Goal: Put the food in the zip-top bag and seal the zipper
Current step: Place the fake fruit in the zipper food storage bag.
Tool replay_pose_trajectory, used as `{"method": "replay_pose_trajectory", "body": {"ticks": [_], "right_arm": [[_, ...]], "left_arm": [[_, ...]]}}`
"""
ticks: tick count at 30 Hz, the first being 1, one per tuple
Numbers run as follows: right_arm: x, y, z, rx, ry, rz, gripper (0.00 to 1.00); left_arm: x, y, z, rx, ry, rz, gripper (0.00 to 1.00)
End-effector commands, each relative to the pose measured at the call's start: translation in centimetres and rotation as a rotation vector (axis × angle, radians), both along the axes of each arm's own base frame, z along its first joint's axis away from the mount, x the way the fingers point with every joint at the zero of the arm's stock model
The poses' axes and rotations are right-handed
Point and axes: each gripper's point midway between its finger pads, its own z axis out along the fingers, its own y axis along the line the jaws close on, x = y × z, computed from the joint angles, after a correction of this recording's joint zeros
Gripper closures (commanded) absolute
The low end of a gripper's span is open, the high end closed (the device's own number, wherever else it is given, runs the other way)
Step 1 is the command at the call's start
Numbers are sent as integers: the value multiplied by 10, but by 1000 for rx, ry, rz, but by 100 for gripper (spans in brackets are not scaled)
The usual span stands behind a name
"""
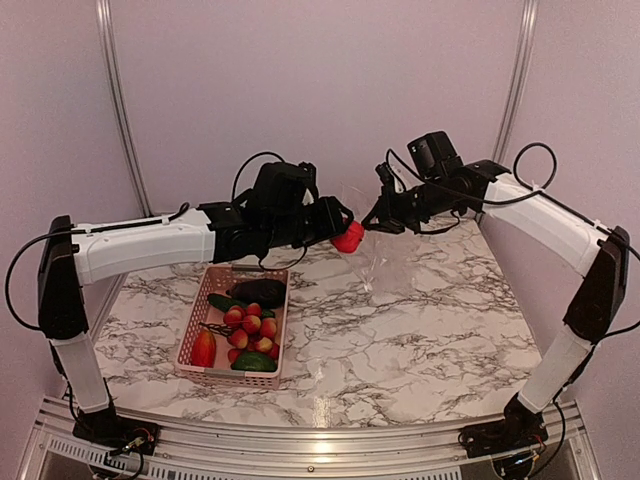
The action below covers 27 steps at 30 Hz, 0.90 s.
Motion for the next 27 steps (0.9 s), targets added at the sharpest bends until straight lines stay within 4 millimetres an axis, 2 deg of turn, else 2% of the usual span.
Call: {"method": "replay_pose_trajectory", "body": {"ticks": [1,5,9,10,15,19,22,25,26,27], "right_arm": [[-11,5,36,69,-12,8,100],[-22,14,33,64,27,45,100],[-26,17,26,54,45,56,100],[-26,17,27,58,42,54,100],[-21,12,38,38,1,42,100],[-17,3,34,13,-2,26,100],[-13,-6,31,-5,-10,8,100],[-10,-13,33,-32,-27,-8,100],[-10,-14,33,-41,-33,-7,100],[-10,-15,33,-50,-35,-5,100]], "left_arm": [[16,20,-15,103,12,136,63],[25,26,-22,169,23,193,61],[30,15,-14,148,11,181,53],[31,10,-11,141,4,165,49],[31,-3,14,124,-71,97,3],[25,1,51,72,-158,71,1],[18,12,71,66,-213,66,1],[10,26,69,76,-210,75,1],[8,30,62,91,-197,69,2],[5,31,55,111,-180,61,6]]}}
